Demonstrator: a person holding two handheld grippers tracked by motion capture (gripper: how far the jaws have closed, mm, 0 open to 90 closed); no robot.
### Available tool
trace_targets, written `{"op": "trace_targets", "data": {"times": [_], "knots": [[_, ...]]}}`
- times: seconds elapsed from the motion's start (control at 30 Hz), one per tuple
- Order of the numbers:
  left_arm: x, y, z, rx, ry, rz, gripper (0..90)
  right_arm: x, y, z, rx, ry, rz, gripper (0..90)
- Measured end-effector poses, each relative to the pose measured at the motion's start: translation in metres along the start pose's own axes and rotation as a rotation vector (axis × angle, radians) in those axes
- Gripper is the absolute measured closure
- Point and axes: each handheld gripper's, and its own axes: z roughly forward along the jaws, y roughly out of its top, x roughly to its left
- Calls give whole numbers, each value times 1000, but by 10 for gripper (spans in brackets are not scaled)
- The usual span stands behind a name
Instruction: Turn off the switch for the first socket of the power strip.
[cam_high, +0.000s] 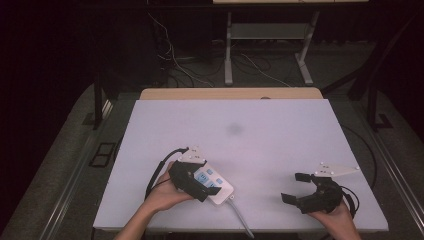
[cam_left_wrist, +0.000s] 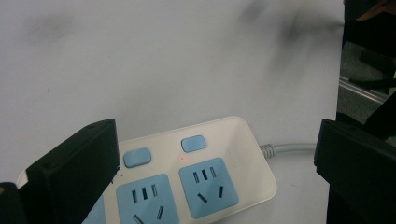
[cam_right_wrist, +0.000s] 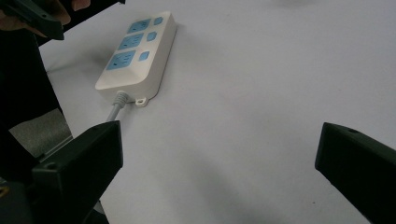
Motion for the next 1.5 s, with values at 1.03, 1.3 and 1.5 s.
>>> {"op": "trace_targets", "data": {"times": [1.03, 1.3, 1.5], "knots": [[11, 34, 19, 197, -98, 86, 220, 0, -1, 1, 16, 5, -5, 7], [19, 37, 22, 216, -130, 93, 449, 0, -1, 1, 20, 5, -6, 7], [24, 35, 29, 245, -142, 96, 578, 0, -1, 1, 20, 4, -7, 7]]}}
